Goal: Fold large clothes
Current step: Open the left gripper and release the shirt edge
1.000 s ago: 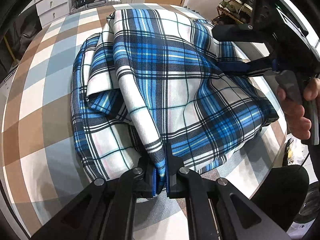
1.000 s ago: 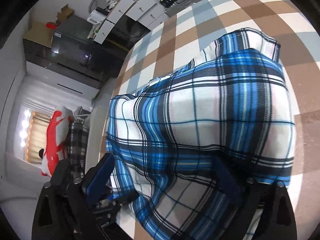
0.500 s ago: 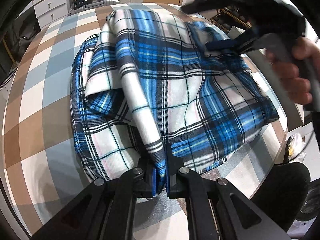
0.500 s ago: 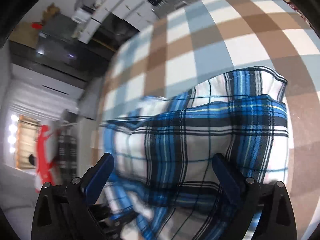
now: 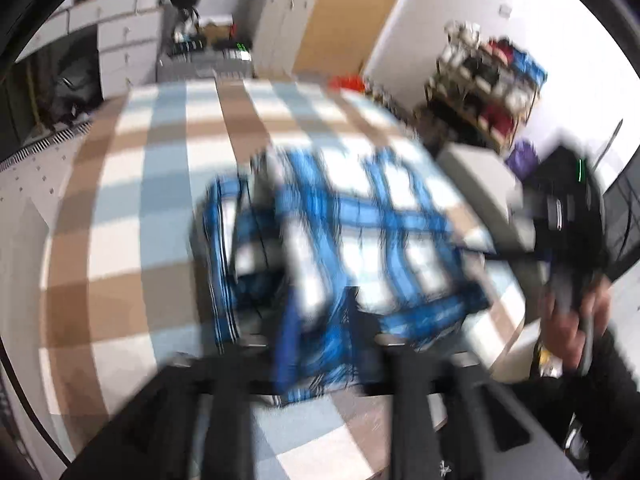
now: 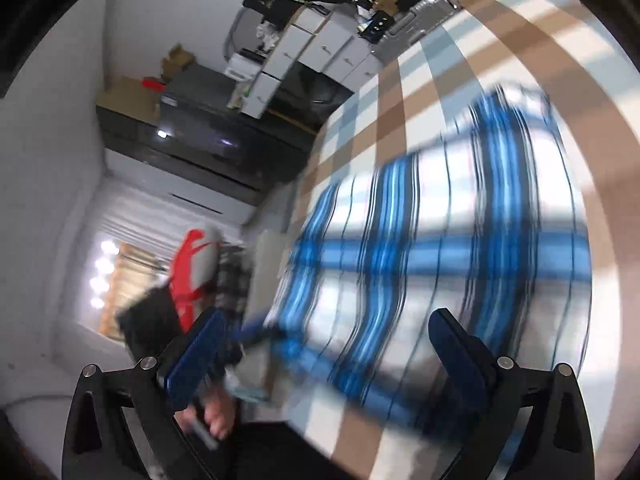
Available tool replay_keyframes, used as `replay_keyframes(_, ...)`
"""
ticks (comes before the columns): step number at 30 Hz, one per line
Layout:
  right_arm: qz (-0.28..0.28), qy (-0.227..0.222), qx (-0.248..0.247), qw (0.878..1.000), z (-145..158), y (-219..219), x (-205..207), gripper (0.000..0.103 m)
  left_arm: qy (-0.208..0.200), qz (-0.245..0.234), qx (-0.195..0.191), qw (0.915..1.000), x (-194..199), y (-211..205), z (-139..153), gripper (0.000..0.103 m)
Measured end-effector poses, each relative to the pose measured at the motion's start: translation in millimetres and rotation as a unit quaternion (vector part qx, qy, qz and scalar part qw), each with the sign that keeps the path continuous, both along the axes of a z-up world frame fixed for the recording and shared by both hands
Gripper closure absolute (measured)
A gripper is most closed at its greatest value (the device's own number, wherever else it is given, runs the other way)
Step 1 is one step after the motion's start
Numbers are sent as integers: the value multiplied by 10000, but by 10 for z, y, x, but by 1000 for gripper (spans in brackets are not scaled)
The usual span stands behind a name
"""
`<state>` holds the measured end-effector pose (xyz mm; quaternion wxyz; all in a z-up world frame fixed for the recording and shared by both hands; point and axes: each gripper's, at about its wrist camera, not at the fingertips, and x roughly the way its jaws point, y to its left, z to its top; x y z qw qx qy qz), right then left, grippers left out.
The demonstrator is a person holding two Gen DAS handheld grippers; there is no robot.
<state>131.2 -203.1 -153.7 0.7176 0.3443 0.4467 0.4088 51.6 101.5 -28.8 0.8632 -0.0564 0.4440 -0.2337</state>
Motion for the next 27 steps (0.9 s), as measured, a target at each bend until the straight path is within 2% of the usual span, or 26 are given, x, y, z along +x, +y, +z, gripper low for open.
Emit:
replay_keyframes(1,27,49,77,10000,-32,84,-21,0,-95,-23,-156,9998,-6,-6,69,49)
replay_keyframes(2,11,131,88,9999,-117,65,-47,0,-159,-62,-317,9994,5,-27,139,42)
replay_keyframes(5,-70,176,237,9995,-321,27,-39,1,-218,-174,-666,9974,158,-180,255,39)
replay_keyframes(8,-86,162,233,9996,-323,41,-51,1,7,-387,-612,9974,535,-380,111,39)
replay_keyframes(10,-147,114,158,9997,-367,2,-155,2,839,-564,-847,9913,889,-500,-111,39)
replay_keyframes(11,-166,73,116,9998,-367,4,-167,3,1510,-612,-975,9818,1111,-567,-308,39)
replay_keyframes(12,-154,30,59,9999,-360,0,-188,4,1830,-458,-877,9781,1230,-603,-443,39)
replay_keyframes(14,-74,57,54,9999,-362,-14,-184,4,2002,-279,-506,9781,1402,-633,-624,40)
replay_keyframes(17,-26,211,54,9998,-413,-103,-170,18,2301,-67,-815,9697,1519,-553,-799,40)
replay_keyframes(19,-28,268,-21,9996,-456,-137,-153,28,2381,-18,-841,9676,1516,-540,-858,40)
replay_keyframes(23,-10,307,-144,9994,-446,-135,-160,28,2294,55,-513,9720,1424,-595,-734,40)
replay_keyframes(25,2,85,-408,9991,-343,-110,-250,28,2318,117,-369,9720,1400,-606,-538,40)
replay_keyframes(27,-13,-314,-889,9955,-176,-31,-363,25,2062,-23,-207,9783,1359,-683,-363,39)
